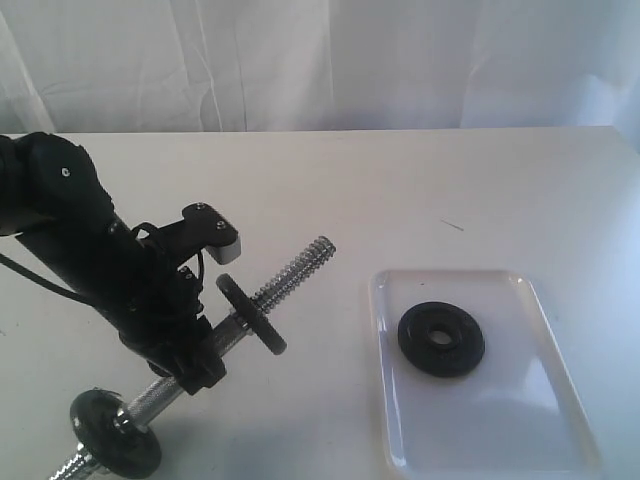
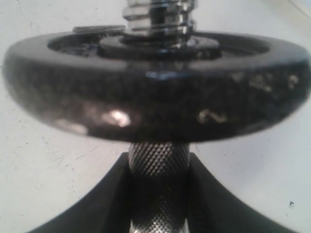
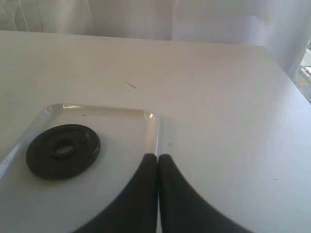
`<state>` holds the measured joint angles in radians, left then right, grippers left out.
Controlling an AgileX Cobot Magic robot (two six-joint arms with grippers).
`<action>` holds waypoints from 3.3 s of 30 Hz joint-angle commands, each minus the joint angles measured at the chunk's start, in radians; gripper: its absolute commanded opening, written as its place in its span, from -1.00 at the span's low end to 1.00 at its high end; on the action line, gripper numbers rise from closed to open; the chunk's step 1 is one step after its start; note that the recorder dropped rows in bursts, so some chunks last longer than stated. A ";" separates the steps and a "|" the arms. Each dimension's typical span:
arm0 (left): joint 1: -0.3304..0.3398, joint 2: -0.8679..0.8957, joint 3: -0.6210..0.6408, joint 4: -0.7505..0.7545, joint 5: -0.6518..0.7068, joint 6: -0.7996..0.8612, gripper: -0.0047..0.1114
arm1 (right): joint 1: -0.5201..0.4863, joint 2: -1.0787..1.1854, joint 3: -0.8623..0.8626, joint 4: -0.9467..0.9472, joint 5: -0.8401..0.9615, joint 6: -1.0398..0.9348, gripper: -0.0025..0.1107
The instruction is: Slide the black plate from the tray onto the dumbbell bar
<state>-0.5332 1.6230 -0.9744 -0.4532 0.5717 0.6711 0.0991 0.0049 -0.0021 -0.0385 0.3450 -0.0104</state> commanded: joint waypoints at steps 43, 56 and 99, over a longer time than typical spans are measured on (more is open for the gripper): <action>-0.004 -0.058 -0.027 -0.092 0.051 -0.004 -0.92 | 0.023 1.095 -0.903 0.335 0.373 -0.155 -0.96; -0.004 -0.058 -0.027 -0.092 0.051 -0.004 -0.92 | 0.191 1.668 -1.221 0.132 0.638 -0.037 -0.96; -0.004 -0.058 -0.027 -0.098 0.053 -0.004 -0.92 | 0.191 1.810 -1.315 0.458 0.749 -0.371 0.90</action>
<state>-0.5332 1.6187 -0.9744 -0.4512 0.6011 0.6711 0.2891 1.8605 -1.3039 0.3918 1.0911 -0.3310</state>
